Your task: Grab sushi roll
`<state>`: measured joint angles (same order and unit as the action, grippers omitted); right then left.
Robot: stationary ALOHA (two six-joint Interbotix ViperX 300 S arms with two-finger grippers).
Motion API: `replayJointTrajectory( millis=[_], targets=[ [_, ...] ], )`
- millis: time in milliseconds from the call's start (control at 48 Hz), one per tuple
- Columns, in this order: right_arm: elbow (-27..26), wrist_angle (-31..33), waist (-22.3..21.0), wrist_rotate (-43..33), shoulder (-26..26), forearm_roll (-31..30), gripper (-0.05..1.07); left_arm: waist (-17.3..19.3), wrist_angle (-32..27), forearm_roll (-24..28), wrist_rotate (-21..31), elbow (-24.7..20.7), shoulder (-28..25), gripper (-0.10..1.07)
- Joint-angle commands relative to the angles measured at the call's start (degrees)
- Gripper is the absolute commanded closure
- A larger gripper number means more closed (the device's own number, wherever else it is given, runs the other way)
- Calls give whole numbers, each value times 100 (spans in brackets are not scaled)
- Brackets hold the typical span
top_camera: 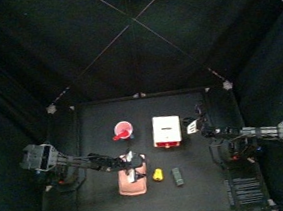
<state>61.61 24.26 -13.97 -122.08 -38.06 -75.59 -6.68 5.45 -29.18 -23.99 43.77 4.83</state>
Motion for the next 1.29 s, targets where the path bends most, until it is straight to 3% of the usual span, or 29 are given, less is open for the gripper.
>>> replayJointTrajectory(
  millis=[0,188,333,562,792,1042,1125,1271],
  targets=[
    [-141,-18,97,26,-26,-44,64,18,35,0,0,26,237,-2],
    [-413,-378,668,62,-62,-53,64,18,88,-44,0,369,650,-2],
    [-650,-861,1230,70,-70,-26,63,-9,448,-158,9,844,1099,-2],
    [-1072,-844,2215,62,9,404,55,-18,835,-861,9,1670,1898,-2],
    [-1318,545,2769,79,141,1292,49,-26,1107,-1301,9,2048,2391,-2],
    [-1608,2883,3656,132,387,1688,49,-26,1151,-1485,0,2127,2408,-2],
    [-1723,3085,3867,422,510,1916,49,-26,1151,-1485,9,2127,2408,-2],
    [-1898,3155,3911,1187,870,3076,49,-26,1151,-1529,0,2127,2373,-2]
  ],
)
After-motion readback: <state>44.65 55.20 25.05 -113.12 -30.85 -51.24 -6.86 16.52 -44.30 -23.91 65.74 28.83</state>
